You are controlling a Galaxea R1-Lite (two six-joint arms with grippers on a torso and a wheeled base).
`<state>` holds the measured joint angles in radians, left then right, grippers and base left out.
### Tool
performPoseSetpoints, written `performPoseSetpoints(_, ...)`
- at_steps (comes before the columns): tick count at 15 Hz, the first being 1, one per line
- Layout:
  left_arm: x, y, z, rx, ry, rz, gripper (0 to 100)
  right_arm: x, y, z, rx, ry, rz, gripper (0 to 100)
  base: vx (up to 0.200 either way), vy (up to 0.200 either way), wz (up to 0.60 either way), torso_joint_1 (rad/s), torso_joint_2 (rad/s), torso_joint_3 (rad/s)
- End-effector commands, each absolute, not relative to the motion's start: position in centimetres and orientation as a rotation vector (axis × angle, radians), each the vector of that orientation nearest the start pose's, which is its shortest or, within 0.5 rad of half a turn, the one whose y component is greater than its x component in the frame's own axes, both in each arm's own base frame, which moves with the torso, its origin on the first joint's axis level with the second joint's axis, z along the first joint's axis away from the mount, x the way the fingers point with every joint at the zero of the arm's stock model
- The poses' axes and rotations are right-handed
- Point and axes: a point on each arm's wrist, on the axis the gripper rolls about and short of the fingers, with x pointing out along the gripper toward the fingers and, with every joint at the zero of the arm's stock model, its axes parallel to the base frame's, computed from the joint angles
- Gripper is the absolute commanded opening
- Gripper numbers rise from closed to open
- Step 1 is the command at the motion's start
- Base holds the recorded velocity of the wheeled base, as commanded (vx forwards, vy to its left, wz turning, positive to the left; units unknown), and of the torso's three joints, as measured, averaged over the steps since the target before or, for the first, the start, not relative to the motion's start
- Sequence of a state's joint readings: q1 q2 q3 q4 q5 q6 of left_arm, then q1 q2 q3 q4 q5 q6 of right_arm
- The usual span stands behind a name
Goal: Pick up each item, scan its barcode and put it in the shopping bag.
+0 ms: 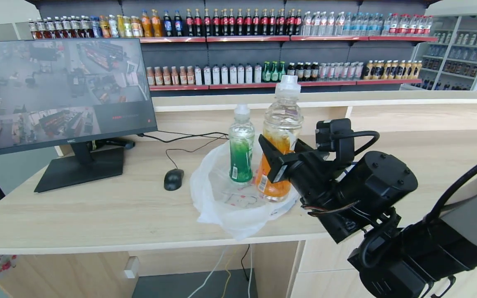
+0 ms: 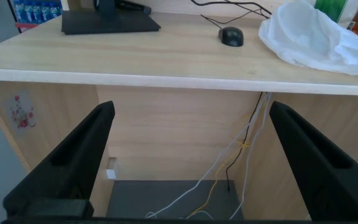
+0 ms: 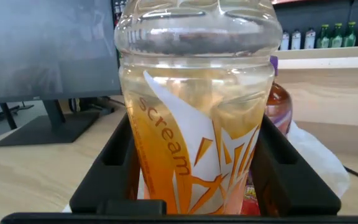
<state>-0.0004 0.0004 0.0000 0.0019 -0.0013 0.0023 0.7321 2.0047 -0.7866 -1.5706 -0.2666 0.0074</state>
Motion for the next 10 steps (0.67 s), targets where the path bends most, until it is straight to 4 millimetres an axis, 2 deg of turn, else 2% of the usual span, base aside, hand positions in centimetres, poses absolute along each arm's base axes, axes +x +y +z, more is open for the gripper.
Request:
performPoseSetpoints(1,-2.3,0.0,7.6,0.003,0.000,-0.002,100,26.6,24.0,16.3,0.176,-0.297,0.483,0,0.000,0.000,0.00,0.000,0.00,0.000)
performPoseSetpoints(9,-2.3,0.0,7.5,0.003,0.002,-0.002,100,28.2,25.9,14.9,0.193,-0.293,0.501,0,0.000,0.000,0.00,0.000,0.00,0.000)
performPoseSetpoints(10,-2.3,0.0,7.5,0.003,0.002,-0.002,100,28.4,26.0,14.3,0.186,-0.276,0.502,0,0.000,0.000,0.00,0.000,0.00,0.000)
